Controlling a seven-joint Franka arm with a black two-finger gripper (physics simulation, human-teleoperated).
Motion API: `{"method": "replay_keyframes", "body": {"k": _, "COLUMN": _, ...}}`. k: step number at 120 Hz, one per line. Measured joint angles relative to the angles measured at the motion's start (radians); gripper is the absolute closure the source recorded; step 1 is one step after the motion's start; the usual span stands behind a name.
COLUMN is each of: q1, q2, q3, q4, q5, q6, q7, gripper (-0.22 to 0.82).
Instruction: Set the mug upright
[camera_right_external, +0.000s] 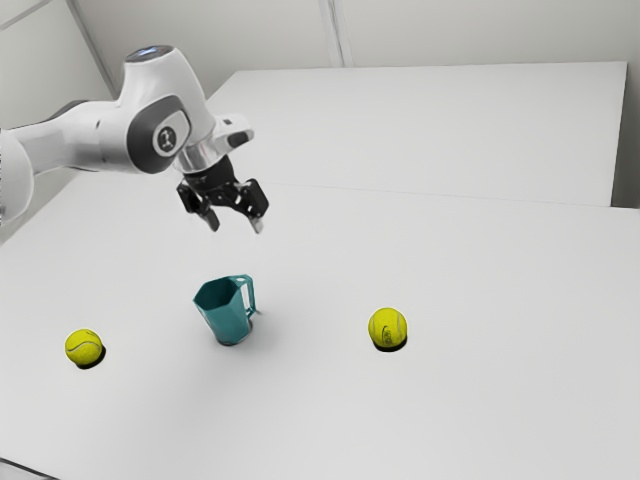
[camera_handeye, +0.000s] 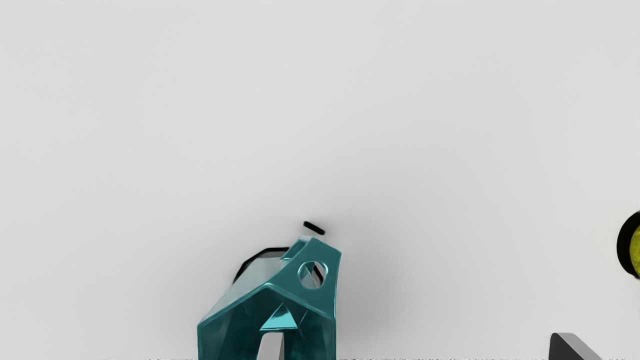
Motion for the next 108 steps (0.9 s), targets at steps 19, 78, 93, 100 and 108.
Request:
{"method": "replay_keyframes", "body": {"k": 19, "q1": -0.086, "q2": 0.048, "q3": 0.075, "q4": 0.079, "q5": 0.005, "q6": -0.074, "q7": -0.007, "gripper": 0.03}}
{"method": "replay_keyframes", "body": {"k": 78, "q1": -0.104, "q2": 0.094, "q3": 0.086, "q4": 0.277, "q5": 0.019, "q6": -0.242, "q7": -0.023, "gripper": 0.02}}
{"method": "replay_keyframes", "body": {"k": 93, "q1": -0.115, "q2": 0.102, "q3": 0.099, "q4": 0.317, "q5": 0.021, "q6": -0.277, "q7": -0.025, "gripper": 0.02}}
{"method": "replay_keyframes", "body": {"k": 100, "q1": -0.116, "q2": 0.104, "q3": 0.1, "q4": 0.334, "q5": 0.022, "q6": -0.29, "q7": -0.025, "gripper": 0.02}}
{"method": "replay_keyframes", "body": {"k": 108, "q1": -0.117, "q2": 0.104, "q3": 0.099, "q4": 0.352, "q5": 0.022, "q6": -0.304, "q7": -0.026, "gripper": 0.02}}
